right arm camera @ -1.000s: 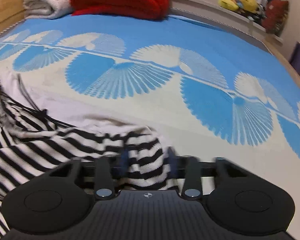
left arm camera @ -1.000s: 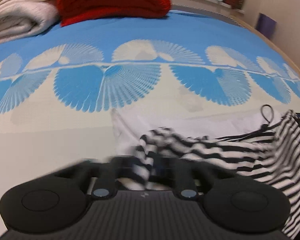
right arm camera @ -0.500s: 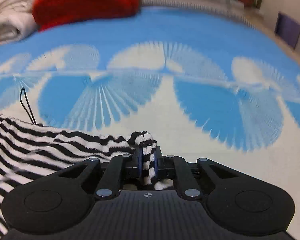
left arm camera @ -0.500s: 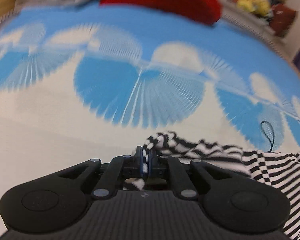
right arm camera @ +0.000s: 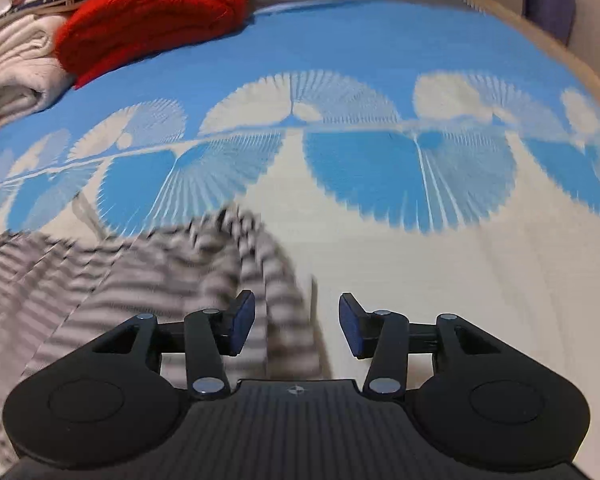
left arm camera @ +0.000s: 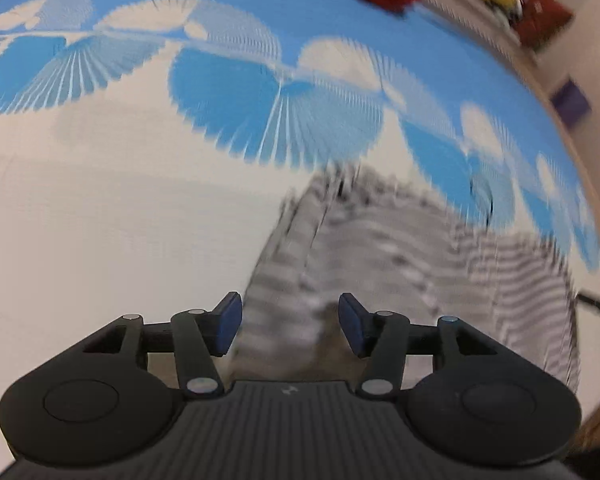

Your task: Fold small clothes

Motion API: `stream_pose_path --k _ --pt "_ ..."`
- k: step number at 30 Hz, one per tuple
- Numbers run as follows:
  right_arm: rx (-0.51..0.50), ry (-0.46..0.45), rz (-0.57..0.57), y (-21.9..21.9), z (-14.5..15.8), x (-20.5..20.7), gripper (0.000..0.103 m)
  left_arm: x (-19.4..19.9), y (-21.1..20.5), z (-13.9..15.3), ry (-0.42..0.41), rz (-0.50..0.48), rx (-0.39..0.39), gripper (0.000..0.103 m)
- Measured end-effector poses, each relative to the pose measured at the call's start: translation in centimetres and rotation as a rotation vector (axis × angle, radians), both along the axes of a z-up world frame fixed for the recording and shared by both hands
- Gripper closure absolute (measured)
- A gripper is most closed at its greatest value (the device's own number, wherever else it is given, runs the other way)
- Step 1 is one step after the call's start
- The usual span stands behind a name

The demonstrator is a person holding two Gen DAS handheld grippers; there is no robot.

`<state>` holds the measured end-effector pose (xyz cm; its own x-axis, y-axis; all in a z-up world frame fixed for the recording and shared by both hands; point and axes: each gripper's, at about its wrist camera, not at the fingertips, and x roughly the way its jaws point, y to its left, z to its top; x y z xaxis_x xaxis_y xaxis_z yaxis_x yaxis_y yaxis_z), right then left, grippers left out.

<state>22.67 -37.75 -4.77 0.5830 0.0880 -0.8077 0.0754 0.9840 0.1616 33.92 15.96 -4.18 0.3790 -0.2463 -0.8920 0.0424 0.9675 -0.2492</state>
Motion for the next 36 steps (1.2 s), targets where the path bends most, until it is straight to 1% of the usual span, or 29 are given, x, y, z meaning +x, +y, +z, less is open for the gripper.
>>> stream_pose_path --k 1,3,5,7,9,11,12,13,14,15,16,17,18,19,20,21,22,24,25,26,27,28,29,30,31,32,33,34,36 --pt "0.022 0.025 0.012 -0.5 -0.1 -1.1 0.054 -0.8 0.4 -0.3 0.017 -0.028 0.014 0.044" --pt "0.030 0.079 0.033 -1.0 -0.6 -3.0 0.054 -2.6 1.6 -1.0 0.052 -0.064 0.023 0.044" --pt "0.023 0.133 0.064 -1.0 -1.4 -4.8 0.054 -4.0 2.8 -1.7 0.084 -0.078 0.026 0.045" --pt "0.042 0.175 0.109 -0.6 -2.0 -6.4 0.054 -5.3 3.6 -2.3 0.103 -0.094 0.018 0.046" --pt "0.060 0.197 0.138 -0.2 -2.2 -7.5 0.054 -6.3 3.6 -2.8 0.122 -0.118 0.004 0.046" --pt "0.066 0.219 0.160 0.5 -2.3 -8.0 0.054 -6.9 2.8 -3.2 0.136 -0.156 -0.005 0.047" --pt "0.061 0.230 0.165 0.9 -2.5 -8.1 0.054 -7.2 2.2 -3.4 0.142 -0.177 -0.001 0.052" --pt "0.047 0.240 0.166 1.2 -2.5 -8.1 0.054 -7.3 1.6 -3.6 0.140 -0.202 0.014 0.077" --pt "0.026 0.249 0.166 1.4 -2.6 -8.0 0.065 -7.4 1.1 -3.6 0.140 -0.224 0.036 0.095" --pt "0.019 0.251 0.160 1.4 -2.5 -7.9 0.077 -7.5 0.8 -3.5 0.142 -0.230 0.061 0.103" --pt "0.040 0.244 0.148 1.1 -1.9 -7.9 0.095 -7.6 0.7 -2.9 0.145 -0.235 0.067 0.103" --pt "0.077 0.222 0.114 0.4 -1.1 -7.8 0.095 -7.8 0.6 -1.9 0.128 -0.257 0.076 0.103" --pt "0.125 0.188 0.065 -0.6 0.2 -8.1 0.095 -8.0 0.6 -0.5 0.097 -0.282 0.109 0.103" --pt "0.167 0.155 0.025 -1.5 1.5 -8.6 0.096 -8.2 0.8 0.9 0.072 -0.285 0.143 0.103" --pt "0.193 0.117 0.014 -2.1 2.9 -9.1 0.096 -8.4 1.2 2.2 0.061 -0.266 0.146 0.103" --pt "0.196 0.088 0.022 -2.4 3.8 -9.7 0.096 -8.6 1.5 3.3 0.051 -0.253 0.146 0.103" --pt "0.184 0.073 0.030 -2.5 4.4 -10.3 0.096 -9.1 1.4 4.1 0.043 -0.249 0.169 0.103" --pt "0.153 0.119 0.004 -2.8 3.7 -10.9 0.096 -10.2 0.5 4.1 0.058 -0.257 0.255 0.103" --pt "0.142 0.176 -0.012 -2.9 2.4 -10.9 0.096 -10.7 -0.2 3.2 0.080 -0.267 0.294 0.103" --pt "0.130 0.250 -0.025 -2.8 0.7 -10.7 0.096 -11.0 -0.8 1.6 0.115 -0.267 0.324 0.103" --pt "0.093 0.320 -0.022 -2.3 -0.8 -10.4 0.096 -11.0 -0.9 -0.2 0.158 -0.258 0.343 0.102" --pt "0.032 0.356 0.010 -1.5 -1.8 -10.0 0.096 -11.2 -1.3 -1.8 0.207 -0.263 0.373 0.102" --pt "-0.002 0.362 0.030 -0.9 -2.1 -9.8 0.095 -11.3 -2.0 -2.4 0.219 -0.283 0.432 0.102" --pt "-0.029 0.360 0.040 -0.5 -2.2 -9.6 0.095 -11.2 -2.3 -1.9 0.183 -0.282 0.465 0.102" --pt "-0.061 0.344 0.039 -0.2 -1.9 -9.5 0.095 -10.9 -2.1 -0.9 0.146 -0.256 0.439 0.101" --pt "-0.101 0.309 0.029 -0.1 -1.3 -9.5 0.095 -10.7 -1.6 0.3 0.110 -0.217 0.372 0.100" --pt "-0.143 0.254 0.014 -0.1 -0.3 -9.6 0.093 -10.5 -1.1 1.4 0.070 -0.182 0.299 0.098" --pt "-0.164 0.200 0.005 -0.1 0.6 -9.6 0.091 -10.4 -0.7 2.5 0.031 -0.159 0.239 0.097" --pt "-0.164 0.061 -0.025 -0.3 2.6 -9.9 0.090 -10.2 -1.5 3.8 -0.023 -0.144 0.162 0.096"
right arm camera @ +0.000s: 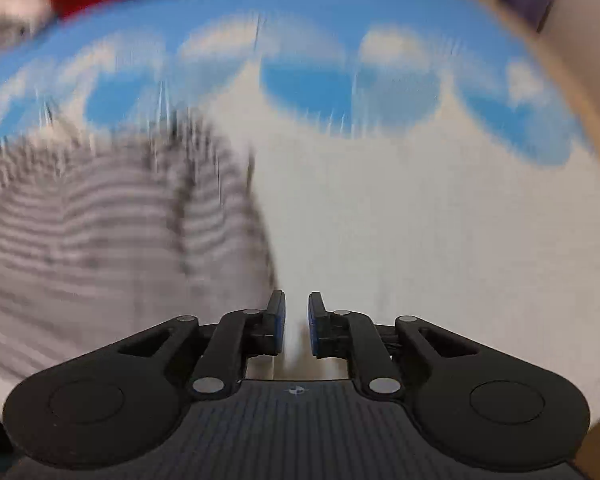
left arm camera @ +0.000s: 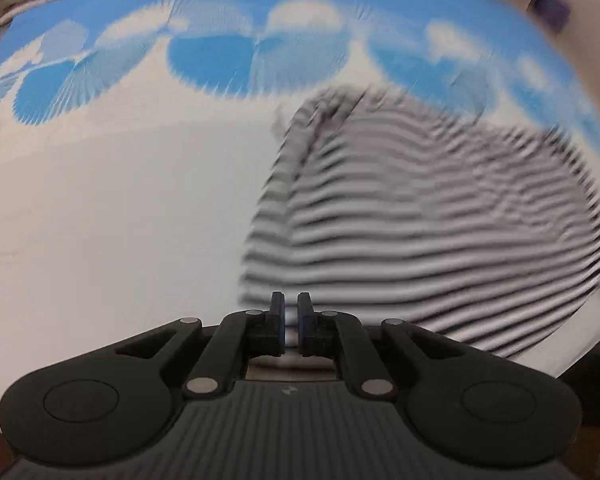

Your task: Fold small clothes

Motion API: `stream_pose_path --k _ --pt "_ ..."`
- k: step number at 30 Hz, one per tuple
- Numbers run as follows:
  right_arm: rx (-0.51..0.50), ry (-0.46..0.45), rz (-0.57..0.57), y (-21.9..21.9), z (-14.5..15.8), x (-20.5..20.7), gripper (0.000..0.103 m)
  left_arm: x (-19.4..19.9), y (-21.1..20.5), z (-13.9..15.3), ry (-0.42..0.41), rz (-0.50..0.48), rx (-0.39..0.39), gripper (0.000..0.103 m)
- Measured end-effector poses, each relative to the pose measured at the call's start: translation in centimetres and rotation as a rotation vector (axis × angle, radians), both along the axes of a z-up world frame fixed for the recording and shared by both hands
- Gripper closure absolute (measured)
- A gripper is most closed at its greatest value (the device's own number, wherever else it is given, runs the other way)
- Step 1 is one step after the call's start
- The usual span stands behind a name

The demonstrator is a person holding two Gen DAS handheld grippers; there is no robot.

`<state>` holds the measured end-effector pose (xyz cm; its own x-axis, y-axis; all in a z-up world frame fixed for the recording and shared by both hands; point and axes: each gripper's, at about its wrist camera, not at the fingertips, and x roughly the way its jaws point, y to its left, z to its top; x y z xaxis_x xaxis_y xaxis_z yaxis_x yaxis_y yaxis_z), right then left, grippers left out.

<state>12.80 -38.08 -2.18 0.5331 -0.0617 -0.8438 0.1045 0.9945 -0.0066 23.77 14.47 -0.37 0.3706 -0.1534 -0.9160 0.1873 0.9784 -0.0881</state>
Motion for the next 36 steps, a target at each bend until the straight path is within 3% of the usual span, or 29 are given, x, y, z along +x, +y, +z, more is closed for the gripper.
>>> stream_pose_path --k 2,4,7,11,14,16,21,27,28,30,32,33,34,35,36 --pt "0.063 -0.091 -0.013 -0.3 0.8 0.2 0.090 0.2 -1.7 0.6 -0.019 -0.038 -0.042 0.091" --pt "0.133 -0.114 -0.005 -0.5 0.2 0.9 0.090 0.6 -3.7 0.9 -0.049 -0.089 -0.047 0.082" --pt "0.117 -0.114 0.004 0.4 -1.3 2.1 0.083 2.0 -6.8 1.0 -0.100 -0.112 -0.029 0.075" --pt "0.108 -0.164 -0.010 1.7 -1.9 4.0 0.070 4.6 -7.5 0.1 -0.183 0.036 -0.042 0.064" --pt "0.090 -0.172 -0.030 2.0 -2.8 5.5 0.067 6.4 -7.6 -1.1 -0.226 0.118 0.010 0.058" --pt "0.079 -0.166 -0.034 2.2 -3.3 6.4 0.064 7.5 -7.9 -1.5 -0.263 0.135 0.041 0.048" --pt "0.051 -0.165 -0.049 2.3 -3.9 8.3 0.062 10.0 -8.0 -2.9 -0.289 0.156 0.103 0.047" --pt "0.067 -0.155 -0.053 2.6 -4.5 10.2 0.062 11.5 -7.4 -4.1 -0.274 0.169 0.113 0.047" --pt "0.064 -0.153 -0.048 2.7 -4.6 10.5 0.062 11.7 -7.4 -4.2 -0.272 0.169 0.110 0.048" --pt "0.052 -0.149 -0.038 3.0 -4.8 10.9 0.072 12.1 -7.2 -4.5 -0.263 0.171 0.103 0.048" --pt "0.052 -0.150 -0.031 3.3 -4.8 11.2 0.097 12.4 -7.1 -4.8 -0.253 0.169 0.093 0.055" --pt "0.061 -0.155 -0.028 3.3 -4.8 11.3 0.099 12.6 -7.0 -4.8 -0.251 0.164 0.088 0.069" --pt "0.058 -0.163 -0.032 3.4 -4.7 11.4 0.101 12.7 -6.9 -5.0 -0.246 0.159 0.082 0.094" --pt "0.049 -0.177 -0.038 3.5 -4.4 11.4 0.102 12.9 -6.9 -5.1 -0.237 0.158 0.080 0.100" --pt "0.043 -0.198 -0.046 3.5 -4.1 11.4 0.102 12.9 -6.7 -5.0 -0.248 0.167 0.081 0.100"
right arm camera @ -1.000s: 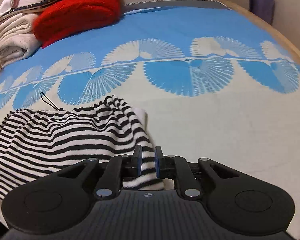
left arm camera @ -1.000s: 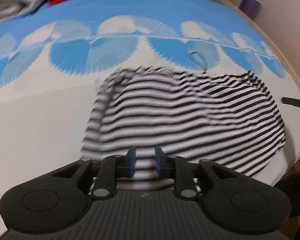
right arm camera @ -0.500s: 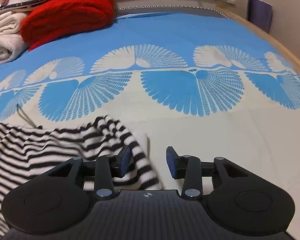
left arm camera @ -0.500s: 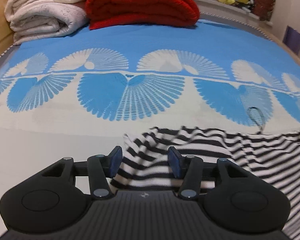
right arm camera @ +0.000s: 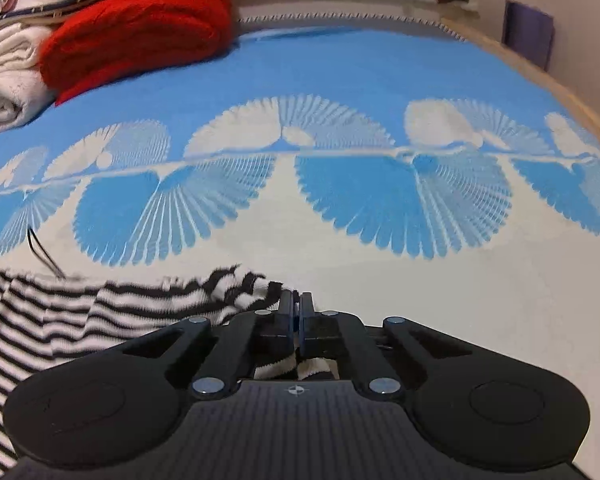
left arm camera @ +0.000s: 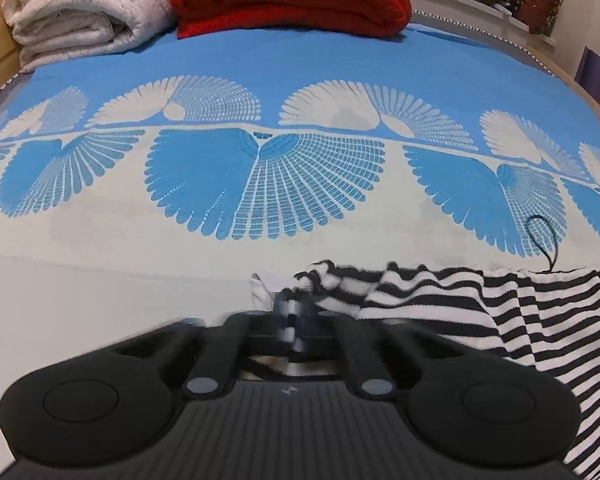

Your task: Fold small clothes

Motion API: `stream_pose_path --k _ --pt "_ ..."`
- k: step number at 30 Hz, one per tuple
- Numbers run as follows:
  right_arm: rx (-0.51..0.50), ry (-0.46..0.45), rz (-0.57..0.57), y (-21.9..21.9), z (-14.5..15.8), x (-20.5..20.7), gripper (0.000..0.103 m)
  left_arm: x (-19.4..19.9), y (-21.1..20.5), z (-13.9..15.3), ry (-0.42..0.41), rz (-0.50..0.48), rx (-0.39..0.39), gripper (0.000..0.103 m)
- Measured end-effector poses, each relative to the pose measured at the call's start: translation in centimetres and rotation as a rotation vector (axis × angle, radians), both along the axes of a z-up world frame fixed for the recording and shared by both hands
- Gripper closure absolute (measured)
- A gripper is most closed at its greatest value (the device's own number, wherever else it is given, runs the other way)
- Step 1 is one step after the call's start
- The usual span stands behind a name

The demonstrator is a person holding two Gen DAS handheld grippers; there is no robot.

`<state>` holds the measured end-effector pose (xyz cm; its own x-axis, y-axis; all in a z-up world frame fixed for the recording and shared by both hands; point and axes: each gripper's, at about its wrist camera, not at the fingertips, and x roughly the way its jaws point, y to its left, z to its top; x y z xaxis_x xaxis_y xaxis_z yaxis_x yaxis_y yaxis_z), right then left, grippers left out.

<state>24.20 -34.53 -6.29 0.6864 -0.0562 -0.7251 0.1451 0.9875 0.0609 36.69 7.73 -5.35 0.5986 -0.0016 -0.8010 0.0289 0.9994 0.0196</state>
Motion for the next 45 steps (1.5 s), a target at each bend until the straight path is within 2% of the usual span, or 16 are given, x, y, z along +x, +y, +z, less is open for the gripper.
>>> stream_pose_path --k 3,5,8,11,15,18,20,23,25,28,30,33,35,39,43,45 --pt "0.009 -0.111 -0.016 0.0 1.4 -0.3 0.102 -0.2 0.9 1.3 -0.099 0.050 -0.003 0.100" --pt "-0.012 -0.129 -0.006 0.2 1.4 -0.2 0.102 0.0 1.2 0.9 -0.080 0.058 -0.003 0.100" --pt "-0.047 0.001 0.008 0.7 -0.6 0.7 0.099 0.8 1.3 -0.7 0.085 0.054 0.007 0.085" --pt "-0.054 0.056 -0.013 0.2 -0.9 0.4 0.090 -0.3 1.6 1.6 0.038 0.062 -0.002 0.069" --pt "-0.052 -0.069 -0.027 -0.5 2.2 -2.7 0.074 -2.9 1.7 4.5 -0.024 -0.052 -0.147 0.067" --pt "0.045 -0.112 0.108 -0.3 3.7 -5.0 0.074 -3.3 0.1 3.3 0.065 -0.205 -0.205 0.067" --pt "0.086 -0.023 0.207 0.4 2.7 -5.2 0.072 -3.1 -1.6 0.6 0.165 -0.253 -0.123 0.067" --pt "-0.015 0.277 0.254 1.4 -1.7 -4.9 0.073 -3.5 -2.9 -1.3 0.213 -0.272 0.032 0.067" --pt "-0.111 0.247 0.285 2.1 -1.1 -6.1 0.073 -4.0 -2.9 0.3 0.190 -0.237 -0.003 0.068" --pt "-0.009 0.156 0.272 1.3 1.5 -8.2 0.072 -6.1 -3.0 3.0 0.131 -0.282 -0.117 0.067" --pt "0.007 0.179 0.282 1.1 1.6 -9.5 0.072 -7.3 -3.8 3.3 0.151 -0.375 -0.127 0.065" --pt "-0.102 0.344 0.329 2.3 -1.5 -10.7 0.072 -8.7 -5.6 -0.7 0.294 -0.478 0.054 0.065" --pt "-0.148 0.346 0.344 2.2 -1.8 -11.7 0.069 -10.0 -6.6 -1.5 0.274 -0.534 0.167 0.064" --pt "-0.036 0.283 0.249 0.4 -0.2 -13.2 0.069 -10.8 -5.8 1.0 0.258 -0.474 0.024 0.064" --pt "-0.146 0.360 0.259 0.7 -2.3 -14.1 0.059 -12.7 -5.6 -1.5 0.343 -0.471 0.207 0.055" --pt "-0.151 0.313 0.233 0.7 -1.1 -14.8 0.059 -13.4 -5.1 -0.2 0.301 -0.419 0.195 0.055"
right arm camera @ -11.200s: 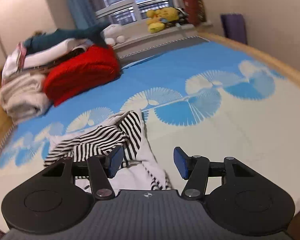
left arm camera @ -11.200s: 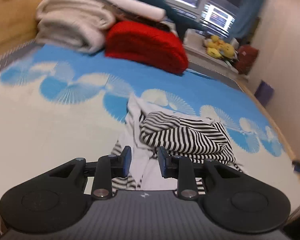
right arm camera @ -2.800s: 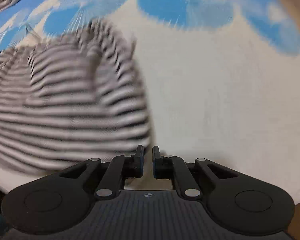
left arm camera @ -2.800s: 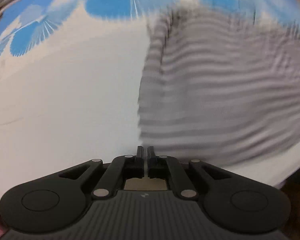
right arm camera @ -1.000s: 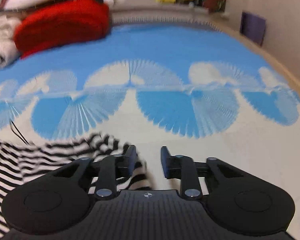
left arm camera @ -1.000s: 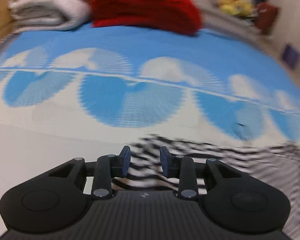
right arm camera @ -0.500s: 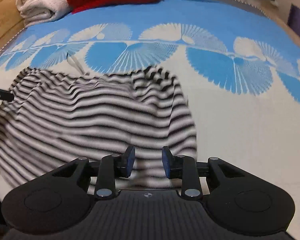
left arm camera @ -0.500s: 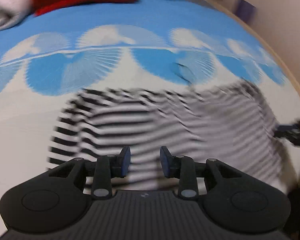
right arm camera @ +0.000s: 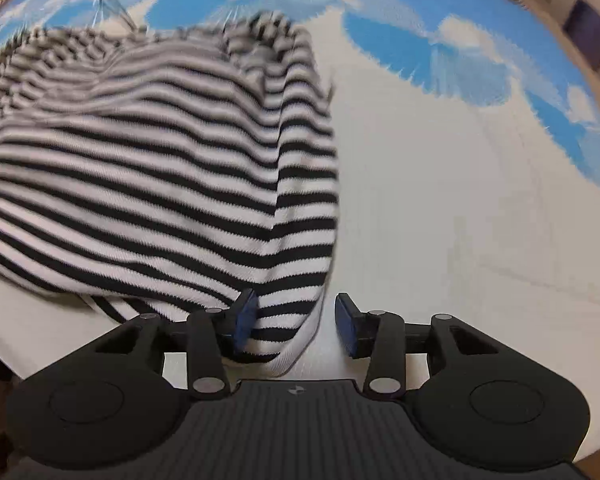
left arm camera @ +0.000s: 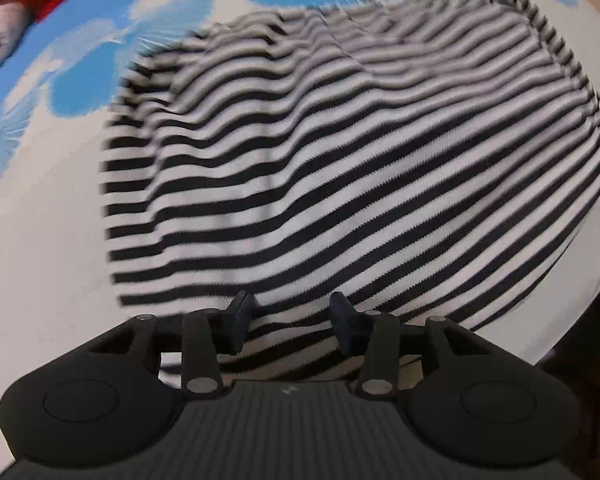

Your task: Fold small clothes

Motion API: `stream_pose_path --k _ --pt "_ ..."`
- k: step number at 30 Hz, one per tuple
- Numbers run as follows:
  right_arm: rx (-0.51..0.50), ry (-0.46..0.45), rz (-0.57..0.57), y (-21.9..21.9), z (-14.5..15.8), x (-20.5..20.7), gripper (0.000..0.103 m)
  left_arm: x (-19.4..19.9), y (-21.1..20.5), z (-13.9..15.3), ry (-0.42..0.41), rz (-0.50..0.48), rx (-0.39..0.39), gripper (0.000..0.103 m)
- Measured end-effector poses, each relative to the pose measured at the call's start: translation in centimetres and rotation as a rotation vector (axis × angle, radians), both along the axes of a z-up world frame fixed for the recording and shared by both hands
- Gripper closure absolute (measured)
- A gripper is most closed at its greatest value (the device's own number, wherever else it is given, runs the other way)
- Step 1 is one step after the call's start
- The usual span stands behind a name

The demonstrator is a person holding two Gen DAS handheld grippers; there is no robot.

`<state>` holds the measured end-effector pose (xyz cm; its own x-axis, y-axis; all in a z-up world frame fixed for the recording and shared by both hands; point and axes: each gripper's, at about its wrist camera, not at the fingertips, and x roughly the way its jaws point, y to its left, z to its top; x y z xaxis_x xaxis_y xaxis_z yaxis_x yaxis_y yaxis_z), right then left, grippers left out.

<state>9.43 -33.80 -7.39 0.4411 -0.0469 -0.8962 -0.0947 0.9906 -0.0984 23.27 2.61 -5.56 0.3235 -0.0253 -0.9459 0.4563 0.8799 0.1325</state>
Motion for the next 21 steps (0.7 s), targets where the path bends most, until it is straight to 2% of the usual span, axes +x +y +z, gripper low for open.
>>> stream_pose_path --k 3,5,7,10,12,13,14,17,21 --pt "0.020 -0.171 -0.084 0.5 3.4 -2.5 0.056 -1.8 1.8 3.9 -0.153 0.164 -0.122 0.052" --pt "0.103 -0.295 -0.158 0.5 5.9 -4.6 0.052 -3.2 3.4 5.9 -0.223 0.279 -0.216 0.052" --pt "0.190 -0.358 -0.223 -0.1 7.0 -6.1 0.047 -4.7 4.4 6.9 -0.273 0.363 -0.269 0.052" --pt "0.249 -0.391 -0.266 0.3 7.8 -8.2 0.045 -6.9 5.7 6.9 -0.309 0.433 -0.286 0.053" --pt "0.261 -0.406 -0.253 0.9 8.2 -8.9 0.044 -7.7 6.7 6.0 -0.281 0.488 -0.293 0.056" --pt "0.250 -0.413 -0.238 1.4 8.3 -9.2 0.043 -7.7 7.3 5.5 -0.250 0.542 -0.297 0.064" --pt "0.228 -0.416 -0.220 1.8 8.3 -9.3 0.043 -7.7 8.1 5.1 -0.230 0.588 -0.315 0.066" --pt "0.144 -0.415 -0.153 3.1 7.7 -9.4 0.043 -7.2 9.8 3.9 -0.188 0.698 -0.385 0.067" --pt "0.068 -0.391 -0.112 3.5 6.3 -8.8 0.043 -6.7 12.2 1.7 -0.111 0.841 -0.421 0.067"
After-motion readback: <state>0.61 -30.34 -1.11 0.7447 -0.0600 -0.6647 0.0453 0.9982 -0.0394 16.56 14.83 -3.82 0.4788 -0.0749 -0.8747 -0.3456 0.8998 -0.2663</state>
